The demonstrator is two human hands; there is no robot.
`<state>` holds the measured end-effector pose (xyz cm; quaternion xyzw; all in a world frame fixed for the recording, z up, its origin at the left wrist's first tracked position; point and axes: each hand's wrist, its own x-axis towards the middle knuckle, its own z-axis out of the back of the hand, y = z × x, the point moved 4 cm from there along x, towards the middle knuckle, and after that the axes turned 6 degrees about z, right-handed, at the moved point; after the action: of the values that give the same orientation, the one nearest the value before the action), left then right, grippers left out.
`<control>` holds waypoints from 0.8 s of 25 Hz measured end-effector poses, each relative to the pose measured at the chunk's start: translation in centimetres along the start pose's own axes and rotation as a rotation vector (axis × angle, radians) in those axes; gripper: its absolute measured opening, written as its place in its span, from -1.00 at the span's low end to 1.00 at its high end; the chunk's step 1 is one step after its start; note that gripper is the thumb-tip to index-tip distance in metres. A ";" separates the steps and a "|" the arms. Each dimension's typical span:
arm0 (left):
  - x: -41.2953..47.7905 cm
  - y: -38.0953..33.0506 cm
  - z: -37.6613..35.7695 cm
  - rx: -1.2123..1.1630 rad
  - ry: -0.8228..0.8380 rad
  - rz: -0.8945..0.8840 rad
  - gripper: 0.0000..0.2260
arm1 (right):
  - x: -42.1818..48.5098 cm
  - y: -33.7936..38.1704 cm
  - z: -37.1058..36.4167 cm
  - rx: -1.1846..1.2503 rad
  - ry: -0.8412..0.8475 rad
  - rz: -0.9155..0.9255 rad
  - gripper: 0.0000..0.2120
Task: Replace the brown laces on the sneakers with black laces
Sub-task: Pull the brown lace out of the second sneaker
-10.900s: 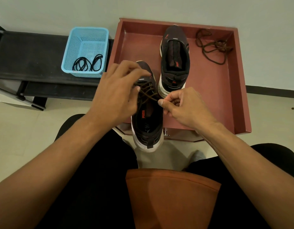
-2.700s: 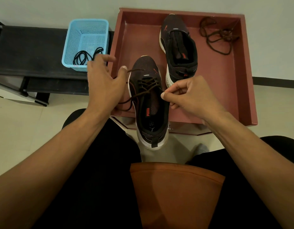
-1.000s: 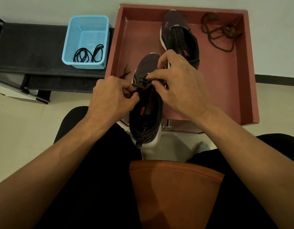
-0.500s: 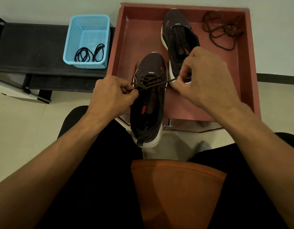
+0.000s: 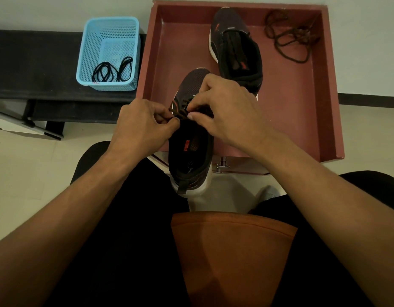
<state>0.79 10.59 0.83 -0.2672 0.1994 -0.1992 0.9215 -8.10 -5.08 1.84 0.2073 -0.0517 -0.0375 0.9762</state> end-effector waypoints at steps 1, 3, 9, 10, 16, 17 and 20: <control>-0.1 0.0 0.0 0.003 -0.002 0.000 -0.90 | 0.0 0.2 0.0 -0.013 0.005 0.012 -0.78; -0.1 0.0 0.1 -0.009 -0.009 0.004 -0.91 | -0.1 0.2 0.2 -0.033 -0.021 0.038 -0.81; -0.1 0.2 0.0 -0.057 -0.001 0.014 -0.92 | -2.1 -3.9 3.6 -0.124 -0.108 -0.206 -0.85; -0.1 0.2 0.0 -0.054 -0.001 0.011 -0.92 | -2.5 -4.2 3.7 -0.152 -0.074 -0.243 -0.83; 0.2 0.2 -0.2 -0.016 0.002 0.000 -0.92 | -1.6 -0.9 2.9 -0.136 -0.124 -0.044 -0.83; 0.2 0.1 -0.2 -0.018 0.005 -0.004 -0.92 | -0.9 -0.3 2.6 -0.069 -0.127 -0.012 -0.82; 0.1 0.0 -0.1 -0.013 0.015 -0.033 -0.92 | 0.4 0.9 0.7 0.033 -0.043 0.013 -0.81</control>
<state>0.85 10.49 0.68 -0.2747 0.2030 -0.2149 0.9149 -7.70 -4.59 2.82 0.2219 -0.0747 -0.0349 0.9716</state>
